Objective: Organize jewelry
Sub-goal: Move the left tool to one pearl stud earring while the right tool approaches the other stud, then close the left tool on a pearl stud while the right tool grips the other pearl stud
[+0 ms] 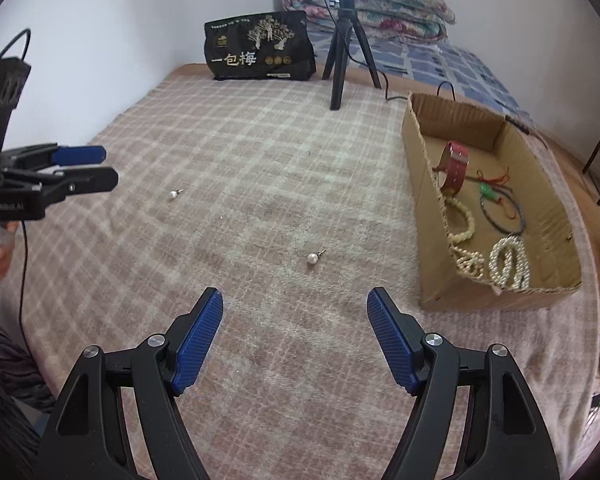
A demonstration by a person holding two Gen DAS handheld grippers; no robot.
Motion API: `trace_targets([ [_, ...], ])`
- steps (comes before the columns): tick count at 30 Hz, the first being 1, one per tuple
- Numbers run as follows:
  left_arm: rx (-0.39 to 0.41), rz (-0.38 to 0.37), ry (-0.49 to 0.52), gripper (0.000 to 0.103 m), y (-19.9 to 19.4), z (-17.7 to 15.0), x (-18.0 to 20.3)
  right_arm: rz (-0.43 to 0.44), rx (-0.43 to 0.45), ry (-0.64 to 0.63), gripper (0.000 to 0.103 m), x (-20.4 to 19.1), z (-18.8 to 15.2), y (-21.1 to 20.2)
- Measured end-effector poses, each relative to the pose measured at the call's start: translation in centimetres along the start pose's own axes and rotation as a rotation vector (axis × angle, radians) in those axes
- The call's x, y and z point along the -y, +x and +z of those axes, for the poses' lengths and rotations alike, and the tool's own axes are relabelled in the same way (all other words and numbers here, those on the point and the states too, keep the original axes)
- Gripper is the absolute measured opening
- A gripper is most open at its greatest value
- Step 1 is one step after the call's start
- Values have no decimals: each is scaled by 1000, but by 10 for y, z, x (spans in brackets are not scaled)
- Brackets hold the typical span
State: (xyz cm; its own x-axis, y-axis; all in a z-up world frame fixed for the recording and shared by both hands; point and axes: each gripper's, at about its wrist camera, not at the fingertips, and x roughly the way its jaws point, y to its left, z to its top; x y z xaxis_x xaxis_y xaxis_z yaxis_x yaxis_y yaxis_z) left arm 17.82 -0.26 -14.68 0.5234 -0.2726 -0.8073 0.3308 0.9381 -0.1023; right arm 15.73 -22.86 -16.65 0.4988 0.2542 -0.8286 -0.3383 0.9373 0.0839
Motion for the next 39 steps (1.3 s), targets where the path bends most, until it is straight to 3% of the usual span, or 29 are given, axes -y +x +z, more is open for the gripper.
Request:
trace_targets([
  [2,-20,4,3,61,9,-2,-2,8,-2,24,70,2,1,7],
  [3,-29,5,4,61,14,-2,-3,15,-4,34,64,2,1,10],
  [7,-62,0,-13,56,33,-4,-10,24,-5,61,61,3,4,20],
  [10,-83,-5,-23,53,43,-4,-14,22,-15,66,50,3,7,28],
  [16,-105,-30,-52,52,59,-3,-20,22,-34,101,49,11,9,41],
  [19,-113,-37,-52,52,65,-2,-20,21,-51,114,41,15,10,47],
  [25,-123,-49,-56,52,73,1,-21,21,-69,122,41,14,15,56],
  [28,-131,-54,-59,45,76,2,-22,12,-75,108,39,10,19,59],
  [36,-144,-53,-66,44,84,2,-26,-1,-93,116,36,11,21,66],
  [39,-148,-46,-53,35,88,4,-24,-5,-100,118,33,12,21,68],
])
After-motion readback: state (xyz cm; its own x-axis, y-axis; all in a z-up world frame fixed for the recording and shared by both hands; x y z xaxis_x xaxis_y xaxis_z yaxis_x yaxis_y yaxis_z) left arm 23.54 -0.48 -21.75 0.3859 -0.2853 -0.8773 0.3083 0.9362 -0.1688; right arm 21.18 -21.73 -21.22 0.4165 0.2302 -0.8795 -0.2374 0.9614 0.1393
